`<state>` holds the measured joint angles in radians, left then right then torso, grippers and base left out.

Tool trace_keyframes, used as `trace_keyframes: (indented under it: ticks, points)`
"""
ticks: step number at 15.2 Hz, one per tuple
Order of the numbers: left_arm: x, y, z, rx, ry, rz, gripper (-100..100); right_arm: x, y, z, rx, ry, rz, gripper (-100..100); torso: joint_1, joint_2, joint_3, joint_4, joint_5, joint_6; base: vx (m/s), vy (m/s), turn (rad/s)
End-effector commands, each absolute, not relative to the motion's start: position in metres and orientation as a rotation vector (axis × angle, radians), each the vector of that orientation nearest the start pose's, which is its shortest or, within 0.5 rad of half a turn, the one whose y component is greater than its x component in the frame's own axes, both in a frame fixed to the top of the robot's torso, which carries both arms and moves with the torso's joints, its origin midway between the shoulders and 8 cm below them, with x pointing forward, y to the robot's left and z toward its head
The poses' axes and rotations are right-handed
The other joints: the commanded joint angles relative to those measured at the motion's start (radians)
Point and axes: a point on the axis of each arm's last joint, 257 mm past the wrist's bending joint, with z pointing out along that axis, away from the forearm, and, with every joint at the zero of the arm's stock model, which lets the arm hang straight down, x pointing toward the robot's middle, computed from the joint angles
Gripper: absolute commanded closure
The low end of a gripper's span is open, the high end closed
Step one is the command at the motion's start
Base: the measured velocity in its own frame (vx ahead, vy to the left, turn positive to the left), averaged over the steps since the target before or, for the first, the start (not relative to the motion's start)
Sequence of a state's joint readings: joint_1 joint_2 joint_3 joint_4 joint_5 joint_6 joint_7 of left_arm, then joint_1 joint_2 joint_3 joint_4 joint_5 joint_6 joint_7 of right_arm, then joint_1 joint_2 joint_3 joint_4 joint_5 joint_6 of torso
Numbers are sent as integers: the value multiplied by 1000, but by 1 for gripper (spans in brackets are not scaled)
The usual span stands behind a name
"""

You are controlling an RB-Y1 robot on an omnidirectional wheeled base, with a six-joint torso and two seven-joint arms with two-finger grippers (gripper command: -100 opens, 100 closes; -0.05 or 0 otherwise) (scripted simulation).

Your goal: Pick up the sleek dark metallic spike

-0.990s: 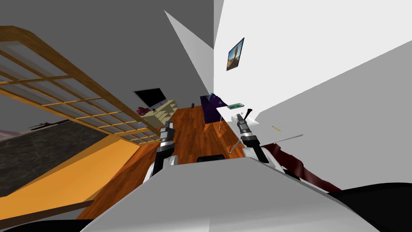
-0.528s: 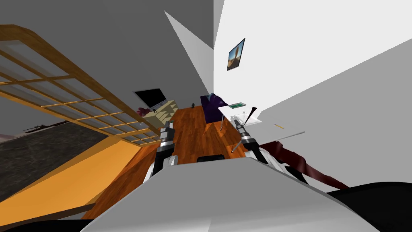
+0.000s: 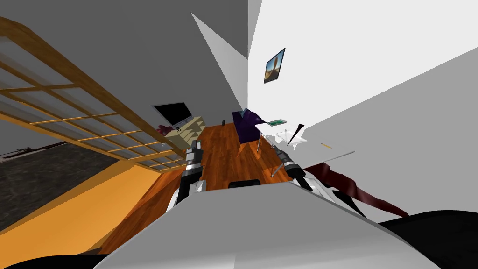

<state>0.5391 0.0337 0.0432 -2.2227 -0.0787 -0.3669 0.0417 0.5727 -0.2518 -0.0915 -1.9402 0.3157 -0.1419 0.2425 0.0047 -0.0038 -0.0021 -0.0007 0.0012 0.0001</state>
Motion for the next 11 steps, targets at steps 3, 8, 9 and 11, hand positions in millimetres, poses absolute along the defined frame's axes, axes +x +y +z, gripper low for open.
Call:
trace_keyframes:
  ticks: [3,8,9,11]
  points:
    - [368,298,-42,-782,819,-1170,0,364,-402,-259,571,1596,281,-100,-2,-3,-2,-1,0,0,97,33,-55]
    - [367,299,-43,-782,819,-1169,0,360,-449,-254,457,1651,78,-100,-9,-7,-4,-2,-2,0,132,-42,-63]
    - [367,299,-42,-782,819,-1169,0,360,-458,-251,433,1657,41,-100,-9,-7,-4,-2,-2,0,119,-75,-54]
    - [367,299,-43,-782,819,-1169,0,360,-474,-243,386,1665,-29,-100,-11,-7,-4,-1,-2,0,128,-67,-58]
